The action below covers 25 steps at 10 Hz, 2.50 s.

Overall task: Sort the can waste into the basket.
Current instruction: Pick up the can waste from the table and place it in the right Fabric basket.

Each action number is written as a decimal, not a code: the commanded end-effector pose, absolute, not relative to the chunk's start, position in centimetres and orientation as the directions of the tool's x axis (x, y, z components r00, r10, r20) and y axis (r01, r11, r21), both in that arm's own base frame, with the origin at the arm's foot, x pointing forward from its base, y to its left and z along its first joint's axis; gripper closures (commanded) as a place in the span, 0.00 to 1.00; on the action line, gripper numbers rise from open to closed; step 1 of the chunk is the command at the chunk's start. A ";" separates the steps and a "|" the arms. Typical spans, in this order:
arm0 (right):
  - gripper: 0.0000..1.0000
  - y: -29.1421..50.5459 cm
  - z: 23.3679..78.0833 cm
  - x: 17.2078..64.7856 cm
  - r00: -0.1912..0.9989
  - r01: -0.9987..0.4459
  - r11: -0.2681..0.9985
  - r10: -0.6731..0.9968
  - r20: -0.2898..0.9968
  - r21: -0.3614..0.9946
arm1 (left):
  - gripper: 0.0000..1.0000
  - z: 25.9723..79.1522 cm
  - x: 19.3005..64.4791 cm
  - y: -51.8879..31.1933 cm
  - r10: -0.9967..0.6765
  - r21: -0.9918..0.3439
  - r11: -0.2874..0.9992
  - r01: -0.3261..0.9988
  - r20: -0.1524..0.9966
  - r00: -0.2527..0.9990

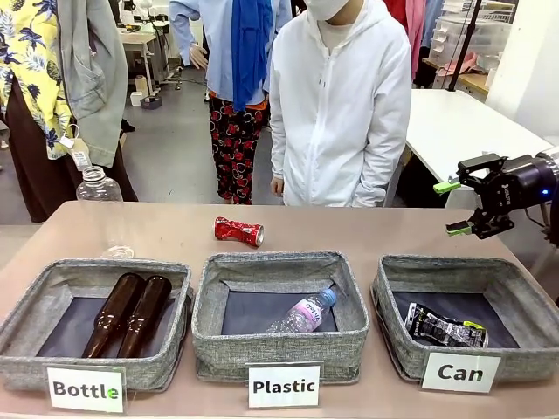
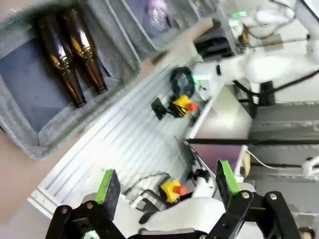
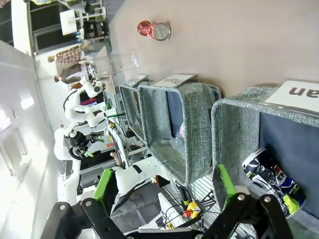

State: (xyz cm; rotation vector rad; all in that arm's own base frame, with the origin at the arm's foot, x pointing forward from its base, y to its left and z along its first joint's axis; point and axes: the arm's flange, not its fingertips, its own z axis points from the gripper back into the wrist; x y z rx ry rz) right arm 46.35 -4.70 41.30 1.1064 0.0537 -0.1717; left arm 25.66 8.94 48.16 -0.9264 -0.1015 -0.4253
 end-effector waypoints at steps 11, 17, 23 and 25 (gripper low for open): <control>0.00 -5.0 41.5 46.5 0.990 0.140 0.438 -0.093 -0.110 0.888 | 0.00 50.2 30.5 -18.0 -0.529 -0.122 0.744 0.657 0.494 0.690; 0.00 -5.0 41.5 46.5 0.990 0.140 0.438 -0.093 -0.110 0.888 | 0.00 50.2 39.6 -24.1 -0.773 -0.023 0.490 0.872 0.451 0.446; 0.00 -5.0 41.5 46.5 0.990 0.140 0.438 -0.093 -0.110 0.888 | 0.00 54.4 35.1 -19.6 -0.853 -0.179 0.199 0.964 0.452 0.260; 0.00 -5.0 41.5 46.5 0.990 0.140 0.438 -0.093 -0.110 0.888 | 0.00 56.0 25.2 -11.9 -0.761 -0.159 0.214 0.964 0.592 0.267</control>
